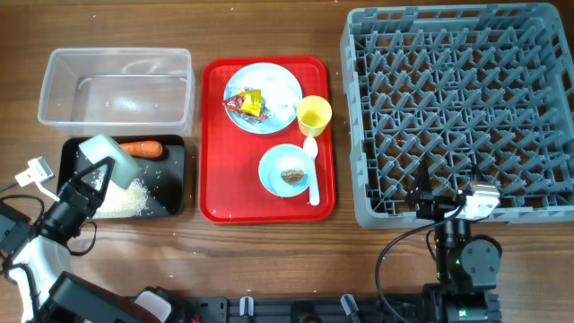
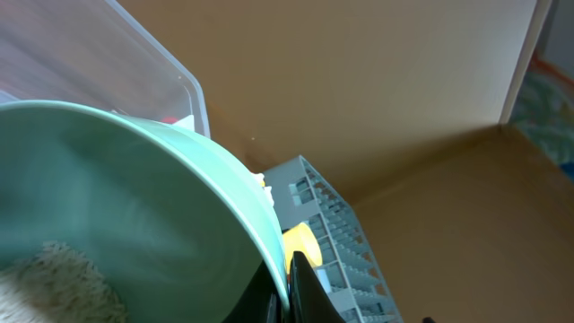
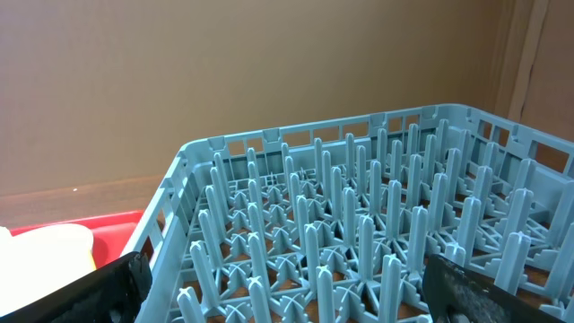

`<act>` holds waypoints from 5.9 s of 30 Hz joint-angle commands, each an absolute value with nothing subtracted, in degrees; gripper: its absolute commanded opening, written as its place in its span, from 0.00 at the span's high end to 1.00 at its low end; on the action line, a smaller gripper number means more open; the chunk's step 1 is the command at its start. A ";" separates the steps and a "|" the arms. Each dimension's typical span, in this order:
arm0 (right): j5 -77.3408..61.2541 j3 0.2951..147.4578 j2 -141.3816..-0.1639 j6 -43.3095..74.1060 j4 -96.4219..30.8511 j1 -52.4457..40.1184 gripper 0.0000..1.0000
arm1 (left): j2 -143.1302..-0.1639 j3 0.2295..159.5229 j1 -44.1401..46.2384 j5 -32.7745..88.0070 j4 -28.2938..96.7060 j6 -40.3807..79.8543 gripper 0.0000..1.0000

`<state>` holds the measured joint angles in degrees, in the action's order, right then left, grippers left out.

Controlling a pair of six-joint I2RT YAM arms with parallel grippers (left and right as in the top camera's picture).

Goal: Sort waste into correct bins and load items into the dishwasher rack
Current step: 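Tilt the rice bowl to pour rice onto the black tray, then carry the emptied bowl back and set it on the red tray, then move the left gripper over the light blue bowl with brown food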

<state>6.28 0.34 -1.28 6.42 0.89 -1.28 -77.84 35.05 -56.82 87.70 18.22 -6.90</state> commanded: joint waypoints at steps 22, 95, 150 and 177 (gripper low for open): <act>6.85 0.30 -1.34 6.83 1.13 -1.04 0.00 | -78.56 34.83 -57.78 87.88 15.29 -3.75 0.94; 6.85 0.30 -1.34 6.85 1.13 -1.04 0.00 | -62.39 44.18 7.44 12.95 29.04 17.23 0.96; 6.85 0.30 -1.34 6.85 1.13 -1.04 0.00 | -80.90 67.61 31.51 9.91 35.46 17.21 0.49; 6.85 0.30 -1.34 6.85 1.13 -1.04 0.00 | -100.90 67.61 36.58 2.02 39.42 17.19 0.46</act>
<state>6.28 0.34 -1.28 6.42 0.89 -1.28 -98.19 66.65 36.38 3.22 39.46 17.28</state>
